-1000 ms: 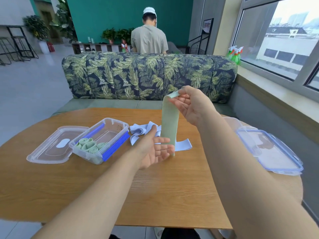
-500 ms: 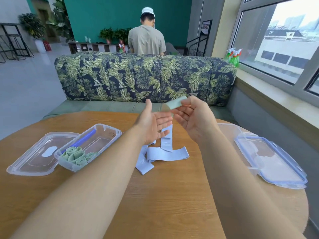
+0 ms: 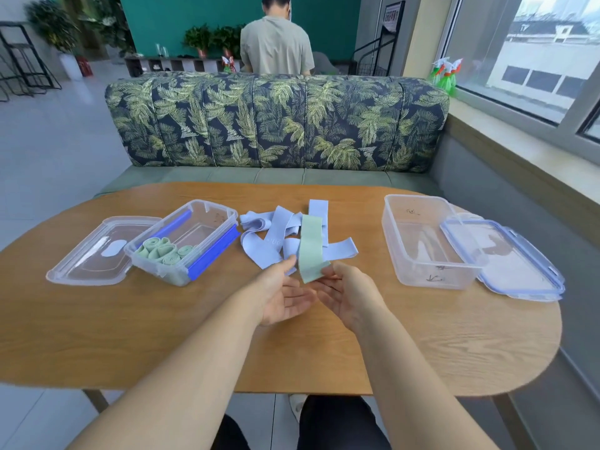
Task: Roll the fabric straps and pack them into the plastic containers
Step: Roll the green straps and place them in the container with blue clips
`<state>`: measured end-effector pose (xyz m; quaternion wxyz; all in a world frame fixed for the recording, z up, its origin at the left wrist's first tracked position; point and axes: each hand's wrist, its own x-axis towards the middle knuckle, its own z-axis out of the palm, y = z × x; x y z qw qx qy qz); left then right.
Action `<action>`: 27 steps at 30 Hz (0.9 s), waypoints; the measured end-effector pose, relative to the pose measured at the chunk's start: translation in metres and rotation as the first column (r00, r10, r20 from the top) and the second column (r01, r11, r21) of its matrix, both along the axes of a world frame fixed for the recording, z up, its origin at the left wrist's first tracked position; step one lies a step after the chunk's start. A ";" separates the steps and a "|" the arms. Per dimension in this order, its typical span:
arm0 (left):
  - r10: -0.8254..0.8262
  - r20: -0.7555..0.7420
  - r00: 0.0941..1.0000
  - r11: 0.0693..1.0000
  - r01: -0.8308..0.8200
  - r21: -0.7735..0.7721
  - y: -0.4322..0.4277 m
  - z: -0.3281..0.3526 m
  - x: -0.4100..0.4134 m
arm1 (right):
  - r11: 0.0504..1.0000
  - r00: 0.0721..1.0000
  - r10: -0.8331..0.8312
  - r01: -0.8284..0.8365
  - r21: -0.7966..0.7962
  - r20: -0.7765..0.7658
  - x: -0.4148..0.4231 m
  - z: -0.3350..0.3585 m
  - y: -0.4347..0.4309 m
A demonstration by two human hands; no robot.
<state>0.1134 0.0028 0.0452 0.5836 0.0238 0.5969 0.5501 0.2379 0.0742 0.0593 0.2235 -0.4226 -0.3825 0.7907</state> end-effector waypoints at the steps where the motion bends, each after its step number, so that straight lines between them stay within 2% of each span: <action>1: -0.025 -0.022 0.999 1.000 0.025 -0.009 -0.004 -0.001 0.004 | 1.000 1.000 0.002 -0.002 -0.013 0.002 0.004 -0.003 -0.006; 6: -0.080 -0.231 0.970 0.996 0.068 -0.061 -0.022 -0.005 0.033 | 0.997 0.998 -0.028 0.032 -0.072 0.051 0.024 -0.025 -0.032; 11: -0.147 -0.525 0.838 0.979 0.047 -0.199 -0.030 -0.023 0.055 | 0.999 0.990 0.014 -0.006 -0.053 0.139 0.044 -0.037 -0.049; 17: -0.177 -0.650 0.739 0.980 0.072 -0.185 -0.040 -0.033 0.075 | 1.000 0.970 0.023 -0.019 -0.020 0.241 0.061 -0.045 -0.055; 22: -0.247 -0.765 0.594 0.964 0.069 -0.258 -0.044 -0.041 0.077 | 0.994 0.927 0.034 -0.072 0.088 0.374 0.072 -0.042 -0.054; 25: -0.287 -0.806 0.517 0.953 0.072 -0.294 -0.052 -0.047 0.074 | 0.968 0.872 0.118 -0.207 0.139 0.474 0.079 -0.039 -0.050; 27: -0.289 -0.828 0.480 0.955 0.084 -0.284 -0.058 -0.049 0.072 | 0.921 0.795 0.104 -0.304 0.243 0.597 0.086 -0.041 -0.044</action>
